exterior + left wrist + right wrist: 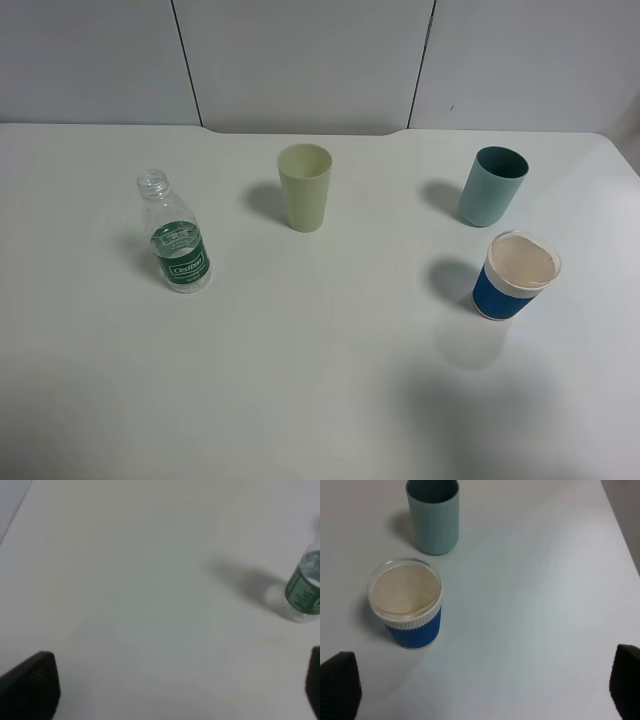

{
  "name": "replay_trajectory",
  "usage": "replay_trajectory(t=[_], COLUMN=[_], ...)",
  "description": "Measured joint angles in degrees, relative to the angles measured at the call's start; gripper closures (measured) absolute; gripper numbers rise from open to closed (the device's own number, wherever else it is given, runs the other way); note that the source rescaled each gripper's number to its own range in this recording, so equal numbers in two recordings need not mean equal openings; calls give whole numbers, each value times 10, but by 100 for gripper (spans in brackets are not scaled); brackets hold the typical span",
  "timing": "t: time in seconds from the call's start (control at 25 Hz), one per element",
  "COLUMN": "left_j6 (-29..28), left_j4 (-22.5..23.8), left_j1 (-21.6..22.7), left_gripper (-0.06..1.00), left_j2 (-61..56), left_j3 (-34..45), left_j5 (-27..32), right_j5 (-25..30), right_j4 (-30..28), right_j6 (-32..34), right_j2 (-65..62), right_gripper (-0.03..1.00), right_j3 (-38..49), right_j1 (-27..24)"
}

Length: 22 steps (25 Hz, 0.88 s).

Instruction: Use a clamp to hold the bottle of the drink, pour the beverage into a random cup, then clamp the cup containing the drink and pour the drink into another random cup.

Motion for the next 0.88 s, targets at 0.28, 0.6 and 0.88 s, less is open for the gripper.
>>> replay_trajectory(t=[0.28, 0.6, 0.88], left_j6=[0, 0, 0], left_j4=[0, 0, 0], left_j1=[0, 0, 0], left_gripper=[-6, -6, -6], left_j2=[0, 0, 0], left_j3=[0, 0, 0], left_j5=[0, 0, 0], right_j5=[0, 0, 0], right_j4=[0, 0, 0], right_j6=[0, 0, 0], right_j2=[0, 0, 0], right_gripper=[-3, -3, -3], right_j3=[0, 0, 0], right_j1=[0, 0, 0])
